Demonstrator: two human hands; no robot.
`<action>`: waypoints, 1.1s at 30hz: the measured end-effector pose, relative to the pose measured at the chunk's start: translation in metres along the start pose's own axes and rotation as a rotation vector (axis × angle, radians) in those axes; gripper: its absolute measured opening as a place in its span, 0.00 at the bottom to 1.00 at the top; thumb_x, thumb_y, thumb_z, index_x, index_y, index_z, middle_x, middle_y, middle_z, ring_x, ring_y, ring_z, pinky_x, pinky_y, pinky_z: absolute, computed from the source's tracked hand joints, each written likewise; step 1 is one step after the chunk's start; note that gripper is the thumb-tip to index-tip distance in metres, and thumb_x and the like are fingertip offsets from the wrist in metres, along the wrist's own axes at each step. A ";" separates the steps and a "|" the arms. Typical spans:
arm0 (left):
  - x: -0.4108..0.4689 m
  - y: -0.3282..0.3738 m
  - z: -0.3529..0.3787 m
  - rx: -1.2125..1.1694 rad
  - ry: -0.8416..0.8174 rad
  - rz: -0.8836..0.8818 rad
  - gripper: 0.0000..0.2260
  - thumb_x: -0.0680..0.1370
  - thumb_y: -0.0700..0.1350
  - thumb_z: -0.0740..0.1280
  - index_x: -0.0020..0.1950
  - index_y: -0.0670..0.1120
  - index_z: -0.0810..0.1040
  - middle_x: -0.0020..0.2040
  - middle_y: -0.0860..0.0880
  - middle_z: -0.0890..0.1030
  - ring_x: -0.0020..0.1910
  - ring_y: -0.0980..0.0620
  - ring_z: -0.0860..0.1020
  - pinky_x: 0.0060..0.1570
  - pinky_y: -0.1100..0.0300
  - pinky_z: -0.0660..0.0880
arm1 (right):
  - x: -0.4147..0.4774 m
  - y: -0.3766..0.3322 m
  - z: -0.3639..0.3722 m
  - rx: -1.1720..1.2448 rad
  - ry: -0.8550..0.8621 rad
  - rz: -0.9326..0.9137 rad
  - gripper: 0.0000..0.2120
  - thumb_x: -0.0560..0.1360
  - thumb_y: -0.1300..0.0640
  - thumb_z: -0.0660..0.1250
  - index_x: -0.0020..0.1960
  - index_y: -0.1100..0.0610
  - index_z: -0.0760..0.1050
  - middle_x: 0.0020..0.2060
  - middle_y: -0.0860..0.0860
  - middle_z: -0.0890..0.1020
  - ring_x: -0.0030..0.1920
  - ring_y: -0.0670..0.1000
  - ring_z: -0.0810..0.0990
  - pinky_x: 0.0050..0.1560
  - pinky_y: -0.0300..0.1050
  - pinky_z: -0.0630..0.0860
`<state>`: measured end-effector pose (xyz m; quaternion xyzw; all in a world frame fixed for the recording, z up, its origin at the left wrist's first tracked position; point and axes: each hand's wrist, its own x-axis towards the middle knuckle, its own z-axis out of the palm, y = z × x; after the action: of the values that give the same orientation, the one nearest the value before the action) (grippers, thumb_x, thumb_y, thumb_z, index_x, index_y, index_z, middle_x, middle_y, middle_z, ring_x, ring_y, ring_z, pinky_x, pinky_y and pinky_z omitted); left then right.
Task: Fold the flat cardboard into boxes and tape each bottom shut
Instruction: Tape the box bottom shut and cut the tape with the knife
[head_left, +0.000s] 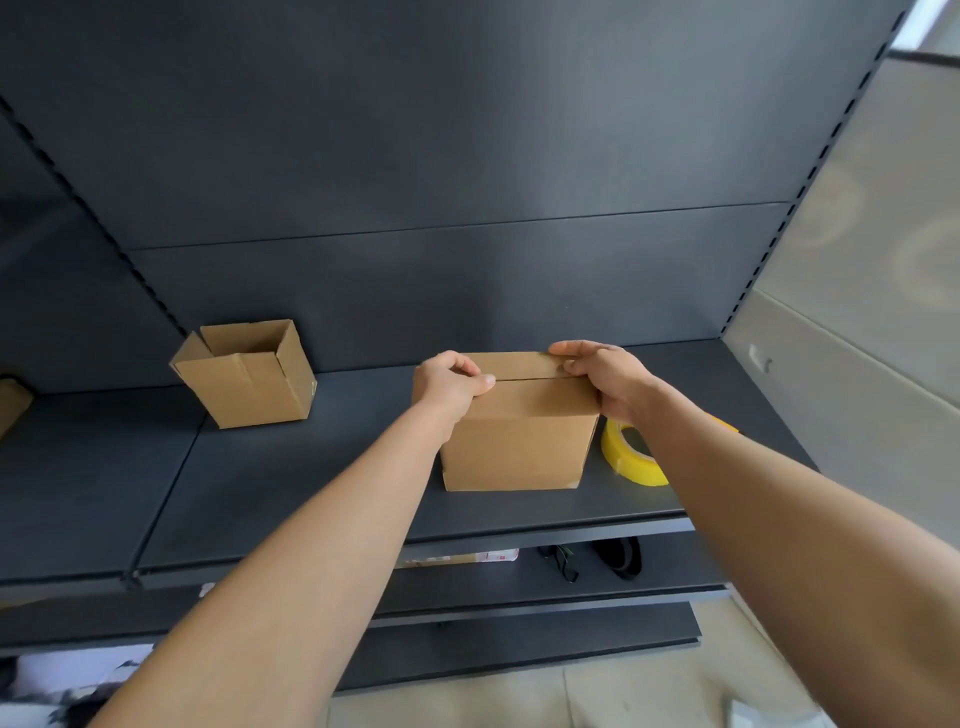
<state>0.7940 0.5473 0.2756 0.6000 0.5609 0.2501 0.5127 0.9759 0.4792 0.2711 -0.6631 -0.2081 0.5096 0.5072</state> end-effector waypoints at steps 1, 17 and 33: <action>0.000 0.001 0.000 0.010 0.000 -0.002 0.06 0.72 0.40 0.73 0.43 0.45 0.76 0.46 0.51 0.77 0.37 0.57 0.71 0.33 0.65 0.67 | 0.001 0.002 -0.005 0.051 -0.003 0.001 0.12 0.80 0.63 0.59 0.57 0.54 0.78 0.57 0.54 0.79 0.52 0.52 0.78 0.54 0.46 0.76; -0.004 0.009 0.008 0.075 0.114 -0.064 0.05 0.74 0.42 0.71 0.40 0.45 0.77 0.40 0.53 0.76 0.37 0.56 0.71 0.36 0.64 0.68 | 0.008 0.062 -0.083 -1.594 -0.124 0.314 0.18 0.77 0.59 0.57 0.66 0.57 0.69 0.51 0.51 0.72 0.56 0.56 0.70 0.71 0.65 0.52; -0.004 0.013 0.013 0.026 0.125 -0.093 0.01 0.75 0.39 0.70 0.45 0.44 0.81 0.51 0.49 0.79 0.52 0.51 0.74 0.51 0.61 0.70 | -0.066 -0.132 -0.025 -1.290 -0.180 -0.361 0.18 0.82 0.57 0.54 0.67 0.65 0.71 0.59 0.59 0.73 0.60 0.57 0.70 0.57 0.44 0.65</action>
<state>0.8099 0.5410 0.2840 0.5632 0.6220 0.2558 0.4800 1.0040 0.4676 0.4178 -0.7429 -0.6197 0.2439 0.0676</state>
